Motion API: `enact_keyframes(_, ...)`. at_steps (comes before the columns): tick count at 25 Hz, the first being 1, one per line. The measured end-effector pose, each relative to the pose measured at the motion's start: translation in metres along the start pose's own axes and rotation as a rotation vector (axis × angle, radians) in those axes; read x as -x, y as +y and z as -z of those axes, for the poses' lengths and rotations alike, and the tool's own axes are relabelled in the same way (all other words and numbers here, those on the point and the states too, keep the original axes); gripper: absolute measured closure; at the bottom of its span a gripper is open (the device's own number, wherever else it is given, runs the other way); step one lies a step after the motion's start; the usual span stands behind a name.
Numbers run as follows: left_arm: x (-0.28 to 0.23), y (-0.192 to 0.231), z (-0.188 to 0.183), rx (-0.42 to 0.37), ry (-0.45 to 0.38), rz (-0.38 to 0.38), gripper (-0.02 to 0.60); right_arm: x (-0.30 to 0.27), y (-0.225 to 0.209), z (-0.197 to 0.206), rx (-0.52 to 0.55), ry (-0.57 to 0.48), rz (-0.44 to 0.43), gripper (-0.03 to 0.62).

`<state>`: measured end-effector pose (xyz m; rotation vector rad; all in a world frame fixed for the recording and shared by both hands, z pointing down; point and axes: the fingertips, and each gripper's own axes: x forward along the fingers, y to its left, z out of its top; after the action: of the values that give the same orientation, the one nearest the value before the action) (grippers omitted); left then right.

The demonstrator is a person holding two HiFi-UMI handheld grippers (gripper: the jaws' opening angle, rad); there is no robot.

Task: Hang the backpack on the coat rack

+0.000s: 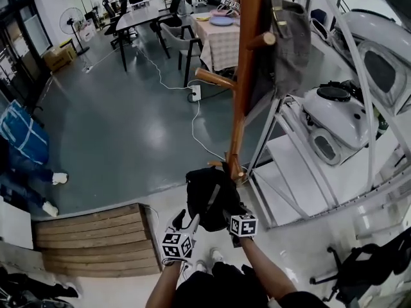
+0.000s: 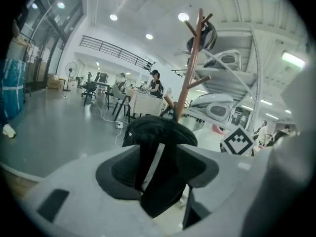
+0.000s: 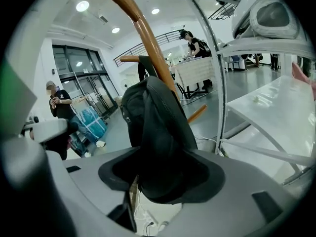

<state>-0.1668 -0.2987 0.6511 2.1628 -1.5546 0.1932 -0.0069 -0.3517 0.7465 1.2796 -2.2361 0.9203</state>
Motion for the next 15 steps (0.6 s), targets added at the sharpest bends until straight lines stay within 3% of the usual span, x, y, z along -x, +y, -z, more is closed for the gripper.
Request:
enact_keyframes(7, 0.045, -0.003, -0.037, 0.0, -0.111, 0.001, 0.383, 0.029, 0.034, -0.011, 0.01, -0.054, 0.007, 0.373)
enact_keyframes(15, 0.088, -0.001, -0.067, -0.026, -0.202, -0.037, 0.514, 0.079, 0.069, -0.025, 0.015, -0.137, -0.006, 0.375)
